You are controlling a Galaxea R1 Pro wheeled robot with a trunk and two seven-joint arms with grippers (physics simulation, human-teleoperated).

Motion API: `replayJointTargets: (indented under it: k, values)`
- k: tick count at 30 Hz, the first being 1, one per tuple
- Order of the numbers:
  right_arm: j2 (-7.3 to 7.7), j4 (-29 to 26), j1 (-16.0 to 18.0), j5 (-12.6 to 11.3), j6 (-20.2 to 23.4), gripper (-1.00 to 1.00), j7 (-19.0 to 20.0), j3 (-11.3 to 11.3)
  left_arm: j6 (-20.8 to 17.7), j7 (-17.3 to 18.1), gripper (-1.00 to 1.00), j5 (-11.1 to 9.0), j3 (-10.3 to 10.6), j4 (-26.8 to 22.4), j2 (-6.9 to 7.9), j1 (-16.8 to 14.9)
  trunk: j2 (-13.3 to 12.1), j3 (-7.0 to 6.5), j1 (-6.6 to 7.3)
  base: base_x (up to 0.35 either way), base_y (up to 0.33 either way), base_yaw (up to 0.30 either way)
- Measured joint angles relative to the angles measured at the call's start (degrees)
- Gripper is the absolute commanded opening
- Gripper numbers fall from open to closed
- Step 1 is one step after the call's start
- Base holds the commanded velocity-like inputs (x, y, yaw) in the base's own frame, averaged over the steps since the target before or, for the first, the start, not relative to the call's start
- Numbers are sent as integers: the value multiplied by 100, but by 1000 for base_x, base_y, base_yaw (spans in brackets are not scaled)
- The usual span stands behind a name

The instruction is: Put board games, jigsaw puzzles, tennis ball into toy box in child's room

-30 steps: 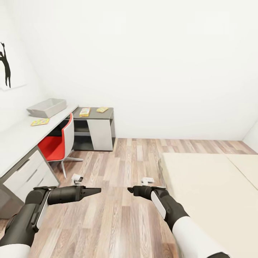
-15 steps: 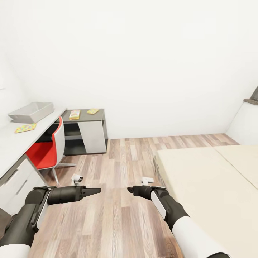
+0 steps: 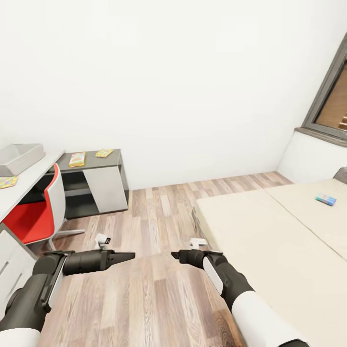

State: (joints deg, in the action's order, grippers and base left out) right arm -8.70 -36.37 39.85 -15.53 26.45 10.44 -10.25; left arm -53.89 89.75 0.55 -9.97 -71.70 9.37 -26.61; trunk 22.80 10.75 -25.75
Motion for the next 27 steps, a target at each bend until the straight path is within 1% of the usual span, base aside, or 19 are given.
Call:
replayJointTargets:
  k: [8,27]
  values:
    - [7,-6,0,0,0,100,0,-1,-4,-3,100,0,-4,0,0,0,0,-23,0,0,187,-280]
    - [7,-4,-1,0,0,100,0,0,-9,-19,100,0,-2,0,0,0,0,-100,0,0,225,-278]
